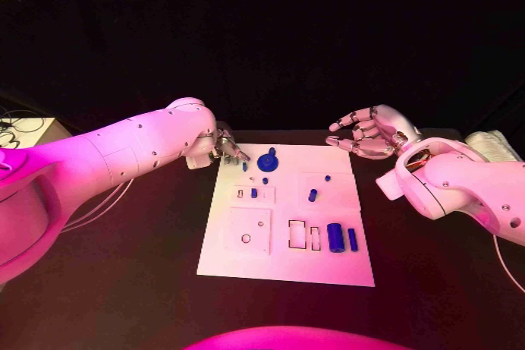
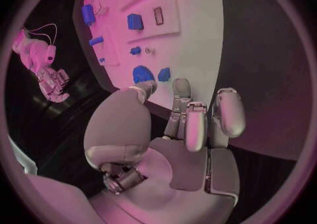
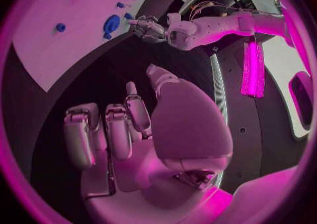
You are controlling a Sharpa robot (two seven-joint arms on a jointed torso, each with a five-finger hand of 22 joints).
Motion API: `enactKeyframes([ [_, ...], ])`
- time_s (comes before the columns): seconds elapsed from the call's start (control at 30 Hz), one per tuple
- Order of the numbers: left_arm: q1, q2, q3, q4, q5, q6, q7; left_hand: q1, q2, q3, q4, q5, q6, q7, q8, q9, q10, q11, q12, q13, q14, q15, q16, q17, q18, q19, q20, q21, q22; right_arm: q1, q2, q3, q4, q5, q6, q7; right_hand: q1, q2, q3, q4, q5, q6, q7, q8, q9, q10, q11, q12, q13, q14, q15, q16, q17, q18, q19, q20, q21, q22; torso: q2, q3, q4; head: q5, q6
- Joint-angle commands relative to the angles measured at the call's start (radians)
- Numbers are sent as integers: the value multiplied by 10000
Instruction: Assemble the parts on the task board
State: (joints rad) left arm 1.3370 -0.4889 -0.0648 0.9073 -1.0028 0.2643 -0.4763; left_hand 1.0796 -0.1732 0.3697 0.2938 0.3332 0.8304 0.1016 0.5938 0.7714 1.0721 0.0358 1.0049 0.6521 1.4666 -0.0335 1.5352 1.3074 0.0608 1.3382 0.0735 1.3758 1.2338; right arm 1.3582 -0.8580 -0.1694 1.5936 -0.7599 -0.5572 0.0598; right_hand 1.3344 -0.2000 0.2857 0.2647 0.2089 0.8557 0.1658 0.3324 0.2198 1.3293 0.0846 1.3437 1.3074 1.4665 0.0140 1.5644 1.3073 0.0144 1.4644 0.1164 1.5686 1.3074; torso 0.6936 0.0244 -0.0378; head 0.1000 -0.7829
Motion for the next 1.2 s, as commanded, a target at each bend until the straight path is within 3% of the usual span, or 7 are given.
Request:
enactKeyframes([
  [0.03, -15, 39, -1, -16, 83, 244, 32, 5, 99, 15, -27, 6, 70, 1, -57, -19, -38, -50, 72, 27, 783, 77, 17, 2199, 169, 26, 68, 10, 23, -4, 9, 1, 10, -35, 83, 141, 2, 27, 62, -23, 47, -60, -5, 33, 16, -58, -19, -61, 246, 1000, -62, -14, 2481, -144, 1064, -63, 22, 2634, -1, 2, -2, 9, -6],
  [0.87, -44, 126, -20, -67, 301, 375, 109, 174, 173, 67, -36, 6, 127, -20, -70, -69, -3, -69, 132, 81, 799, 63, 43, 2226, 162, 47, 73, 34, 66, -4, 45, 1, -8, -35, 98, 132, 10, 31, 80, -34, 81, -68, -3, 48, 20, -44, -19, -49, 258, 1000, -63, -15, 2481, -144, 1064, -65, 22, 2634, 7, 8, 1, 15, -32],
  [1.2, -61, 173, -28, -168, 317, 307, 114, 372, 313, 154, -39, 9, 176, -39, -86, -122, 25, -88, 175, 113, 805, 48, 56, 2237, 156, 68, 68, 59, 108, -3, 51, 1, 4, -35, 106, 131, 13, 35, 88, -38, 87, -69, -3, 55, 22, -36, -19, -42, 264, 996, -63, -21, 2467, -144, 1064, -66, 22, 2634, 8, 7, -7, -7, -56],
])
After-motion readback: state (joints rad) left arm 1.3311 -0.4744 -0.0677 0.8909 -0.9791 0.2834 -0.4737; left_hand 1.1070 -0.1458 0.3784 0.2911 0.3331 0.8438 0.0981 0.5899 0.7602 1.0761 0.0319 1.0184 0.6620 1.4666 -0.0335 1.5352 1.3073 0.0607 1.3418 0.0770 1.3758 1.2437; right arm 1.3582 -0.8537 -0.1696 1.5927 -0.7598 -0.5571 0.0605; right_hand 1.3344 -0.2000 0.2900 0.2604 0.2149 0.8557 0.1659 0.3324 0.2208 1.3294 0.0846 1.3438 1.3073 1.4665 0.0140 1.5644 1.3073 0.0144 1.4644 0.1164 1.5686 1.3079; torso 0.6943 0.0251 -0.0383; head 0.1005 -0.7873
